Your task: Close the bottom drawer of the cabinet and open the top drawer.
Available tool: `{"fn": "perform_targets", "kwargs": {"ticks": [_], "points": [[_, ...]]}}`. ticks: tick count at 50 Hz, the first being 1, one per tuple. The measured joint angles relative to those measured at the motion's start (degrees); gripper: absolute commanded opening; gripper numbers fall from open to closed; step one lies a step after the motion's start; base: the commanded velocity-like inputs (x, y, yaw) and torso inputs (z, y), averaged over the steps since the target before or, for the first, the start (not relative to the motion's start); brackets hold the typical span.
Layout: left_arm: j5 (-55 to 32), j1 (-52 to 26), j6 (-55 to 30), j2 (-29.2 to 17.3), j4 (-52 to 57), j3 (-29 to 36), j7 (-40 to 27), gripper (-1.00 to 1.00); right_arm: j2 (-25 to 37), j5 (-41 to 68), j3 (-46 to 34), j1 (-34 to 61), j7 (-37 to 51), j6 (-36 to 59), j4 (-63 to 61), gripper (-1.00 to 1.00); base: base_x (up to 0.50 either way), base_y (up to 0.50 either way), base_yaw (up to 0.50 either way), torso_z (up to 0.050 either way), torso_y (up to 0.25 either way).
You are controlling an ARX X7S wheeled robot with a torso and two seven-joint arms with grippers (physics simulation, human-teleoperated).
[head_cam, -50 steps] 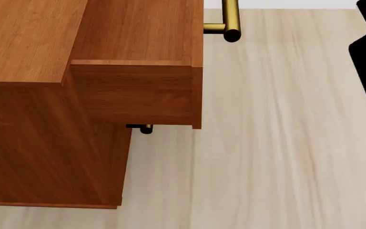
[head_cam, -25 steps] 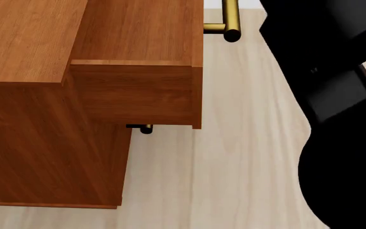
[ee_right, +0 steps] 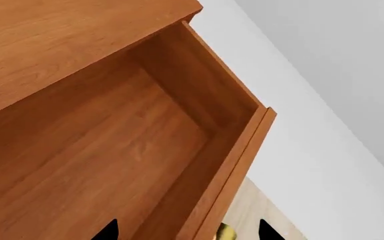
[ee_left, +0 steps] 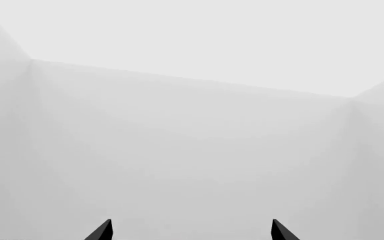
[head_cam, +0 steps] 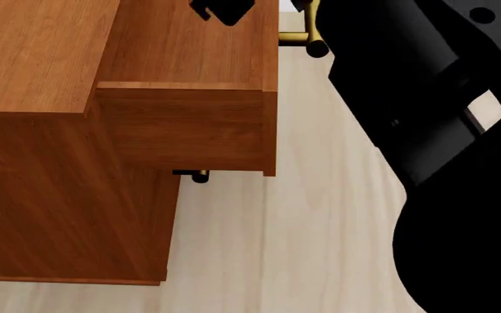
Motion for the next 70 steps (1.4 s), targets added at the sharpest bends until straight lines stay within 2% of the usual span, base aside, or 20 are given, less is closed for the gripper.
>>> {"fn": "perform_targets", "kwargs": {"ticks": [31, 70], "points": [[0.10, 1.02, 1.06, -0.80, -0.20, -0.40, 0.16, 1.00, -0.10, -9.36, 1.50, -0.88, -4.58, 3.53, 0.86, 1.00, 0.00, 0.00, 0.00, 0.000, -0.001], [-0.79, 1.07, 1.65, -1.22, -0.14, -0.75, -0.25, 1.00, -0.10, -21.84, 3.30, -1.36, -12.63, 5.69, 11.23, 1.00, 0.00, 0.00, 0.00, 0.000, -0.001]]}}
